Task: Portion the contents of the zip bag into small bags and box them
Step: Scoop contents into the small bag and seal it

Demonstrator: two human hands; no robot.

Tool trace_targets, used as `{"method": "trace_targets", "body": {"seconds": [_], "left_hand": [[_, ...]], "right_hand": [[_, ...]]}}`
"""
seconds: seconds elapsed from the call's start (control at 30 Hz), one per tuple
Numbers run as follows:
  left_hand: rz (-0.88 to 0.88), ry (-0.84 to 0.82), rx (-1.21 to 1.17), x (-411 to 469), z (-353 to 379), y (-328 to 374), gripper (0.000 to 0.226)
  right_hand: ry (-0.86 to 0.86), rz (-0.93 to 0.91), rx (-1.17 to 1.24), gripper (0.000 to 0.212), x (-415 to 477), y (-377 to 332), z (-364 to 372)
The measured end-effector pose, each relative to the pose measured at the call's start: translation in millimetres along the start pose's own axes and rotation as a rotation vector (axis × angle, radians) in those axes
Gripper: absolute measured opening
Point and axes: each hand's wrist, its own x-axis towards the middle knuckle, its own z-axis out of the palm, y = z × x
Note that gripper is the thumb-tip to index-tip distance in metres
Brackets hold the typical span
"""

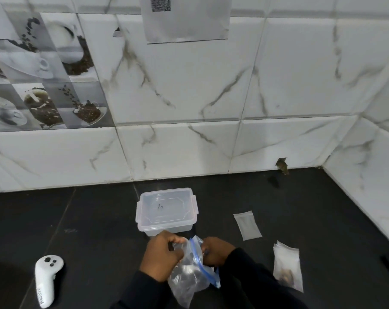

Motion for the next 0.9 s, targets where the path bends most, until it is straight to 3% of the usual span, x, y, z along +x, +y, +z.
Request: {"method": "trace_targets", "body": {"seconds": [0.07,0.13,0.23,0.33,0.43,0.53,0.6,0.77,0.9], "left_hand": [[0.029,0.022,0.046,-3,-2,8,0.013],[0.066,0.046,0.051,-6,-3,18,0.012],[0.121,0.060,0.032,-10,-4,37,0.016],[0.185,0.028,0.033,-12,1,60,0.018],[0.273,-0.044,0.054,-13,8,83,0.018],[0.388,-0.136,0.069,-8,18,108,0.017],[0.498,-0.184,0.137,-1,23,120,0.014],[0.776,-0.280,0.380,14,28,134,0.020],[0.807,-0.290,0.234,15,40,138,0.021]], "right_hand": [[0.057,-0.019,0.067,0.027,-4,13,5],[0.186,-0.047,0.171,0.013,-18,19,-2],[0.603,-0.112,0.303,0.022,-58,25,-13],[0.806,-0.339,0.520,0.032,-119,7,-27],[0.788,-0.510,0.303,0.039,-160,-12,-40],[0.729,-0.424,-0.084,0.040,-168,-5,-55],[0.734,-0.385,-0.171,0.032,-171,6,-67],[0.751,-0.401,-0.107,0.027,-194,21,-95],[0.800,-0.412,0.150,0.008,-206,25,-96]]}}
